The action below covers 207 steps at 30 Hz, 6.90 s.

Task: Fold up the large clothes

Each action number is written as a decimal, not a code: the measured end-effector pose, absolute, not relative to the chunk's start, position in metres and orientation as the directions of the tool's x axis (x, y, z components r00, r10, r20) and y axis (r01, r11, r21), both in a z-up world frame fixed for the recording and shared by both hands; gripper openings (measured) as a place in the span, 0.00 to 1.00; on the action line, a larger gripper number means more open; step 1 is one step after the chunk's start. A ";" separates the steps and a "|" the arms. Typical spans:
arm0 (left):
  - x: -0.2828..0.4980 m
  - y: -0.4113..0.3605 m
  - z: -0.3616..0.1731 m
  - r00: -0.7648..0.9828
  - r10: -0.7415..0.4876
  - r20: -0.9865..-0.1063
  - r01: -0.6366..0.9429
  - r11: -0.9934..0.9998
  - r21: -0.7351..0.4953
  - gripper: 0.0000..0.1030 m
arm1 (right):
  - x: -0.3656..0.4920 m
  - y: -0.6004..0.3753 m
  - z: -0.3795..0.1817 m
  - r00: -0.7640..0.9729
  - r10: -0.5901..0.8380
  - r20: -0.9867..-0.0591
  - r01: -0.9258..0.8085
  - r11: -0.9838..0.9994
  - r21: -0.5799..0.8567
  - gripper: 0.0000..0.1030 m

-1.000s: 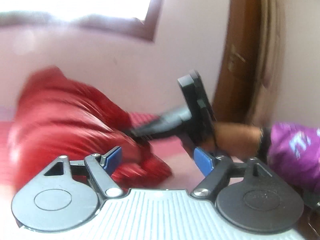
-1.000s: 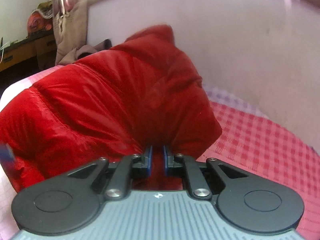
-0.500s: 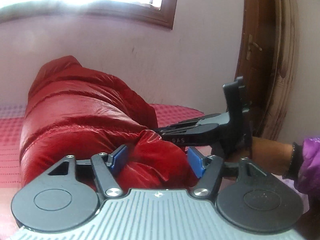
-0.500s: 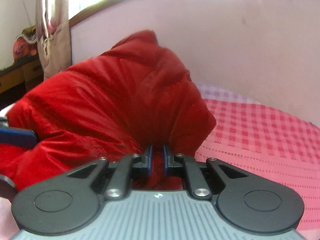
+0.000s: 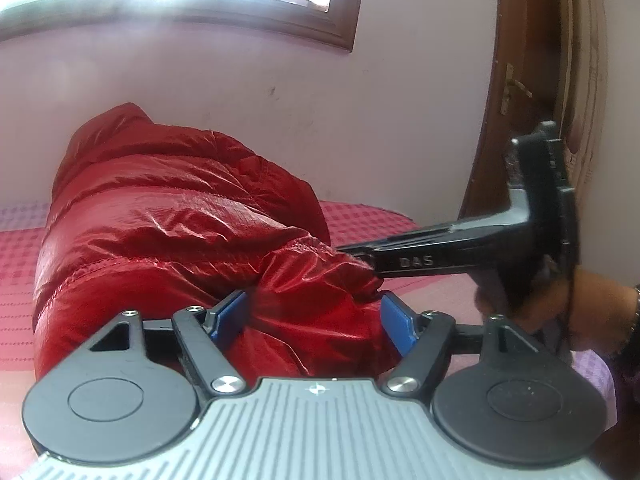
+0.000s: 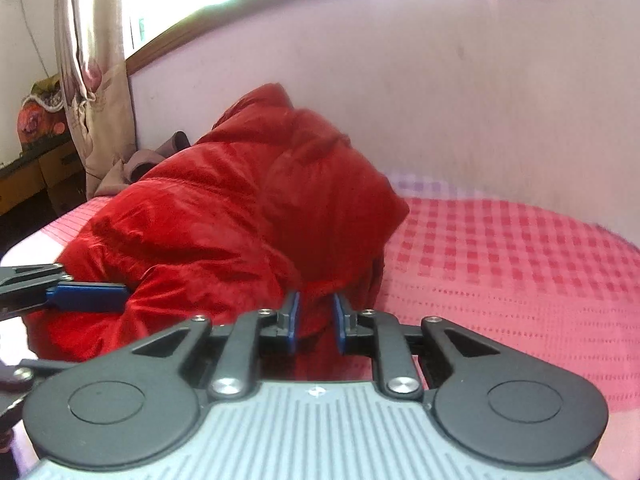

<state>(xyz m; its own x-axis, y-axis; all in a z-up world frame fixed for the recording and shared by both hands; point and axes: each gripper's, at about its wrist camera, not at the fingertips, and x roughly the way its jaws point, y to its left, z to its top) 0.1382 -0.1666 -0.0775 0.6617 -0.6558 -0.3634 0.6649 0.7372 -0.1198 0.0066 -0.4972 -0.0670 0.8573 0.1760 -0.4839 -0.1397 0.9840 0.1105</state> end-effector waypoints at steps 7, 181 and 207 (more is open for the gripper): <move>0.139 -0.166 -0.077 0.663 -0.653 -0.365 0.663 0.739 -0.118 0.73 | -0.008 -0.511 -0.069 0.867 0.161 -0.471 -0.037 0.965 0.260 0.54; 0.202 -0.025 -0.070 0.716 -0.450 -0.534 0.424 0.888 -0.179 0.84 | 0.036 -0.385 -0.110 0.817 0.461 -0.345 -0.240 0.817 0.525 0.51; 0.200 0.003 -0.064 0.826 -0.290 -0.483 0.237 0.957 -0.169 0.84 | 0.104 -0.262 -0.091 0.733 0.585 -0.347 -0.393 0.781 0.485 0.51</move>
